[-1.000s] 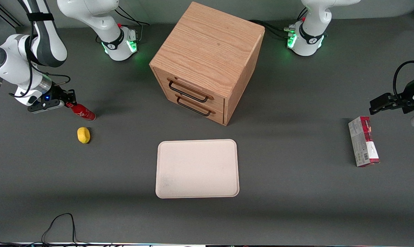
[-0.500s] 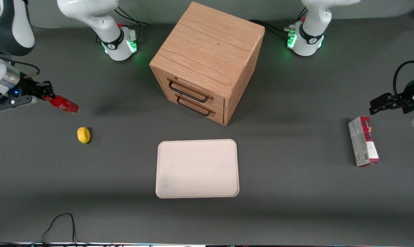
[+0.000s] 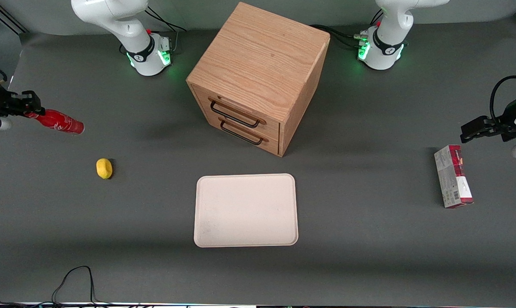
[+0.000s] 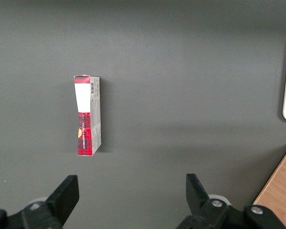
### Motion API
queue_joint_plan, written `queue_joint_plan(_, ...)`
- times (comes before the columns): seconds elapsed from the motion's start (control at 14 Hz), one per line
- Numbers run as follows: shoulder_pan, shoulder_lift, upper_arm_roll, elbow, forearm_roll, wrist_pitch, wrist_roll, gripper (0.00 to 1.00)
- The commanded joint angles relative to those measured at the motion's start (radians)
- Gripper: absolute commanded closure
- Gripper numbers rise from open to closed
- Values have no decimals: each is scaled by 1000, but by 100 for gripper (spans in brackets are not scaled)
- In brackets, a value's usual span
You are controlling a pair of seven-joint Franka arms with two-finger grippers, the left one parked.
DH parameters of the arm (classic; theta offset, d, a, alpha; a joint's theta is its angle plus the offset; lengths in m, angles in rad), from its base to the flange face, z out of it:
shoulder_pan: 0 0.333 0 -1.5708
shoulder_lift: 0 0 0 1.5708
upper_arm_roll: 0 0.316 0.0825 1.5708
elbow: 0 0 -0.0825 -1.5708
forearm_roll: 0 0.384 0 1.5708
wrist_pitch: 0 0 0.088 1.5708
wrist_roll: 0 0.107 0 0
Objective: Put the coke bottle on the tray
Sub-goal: 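Lift the red bottle off the table with the right gripper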
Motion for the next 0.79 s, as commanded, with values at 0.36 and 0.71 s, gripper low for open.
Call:
queue_joint_plan(0.36, -4, 127, 67, 127, 35, -48, 115, 100)
queue_joint_plan(0.71, -5, 424, 242, 461, 107, -51, 474, 100)
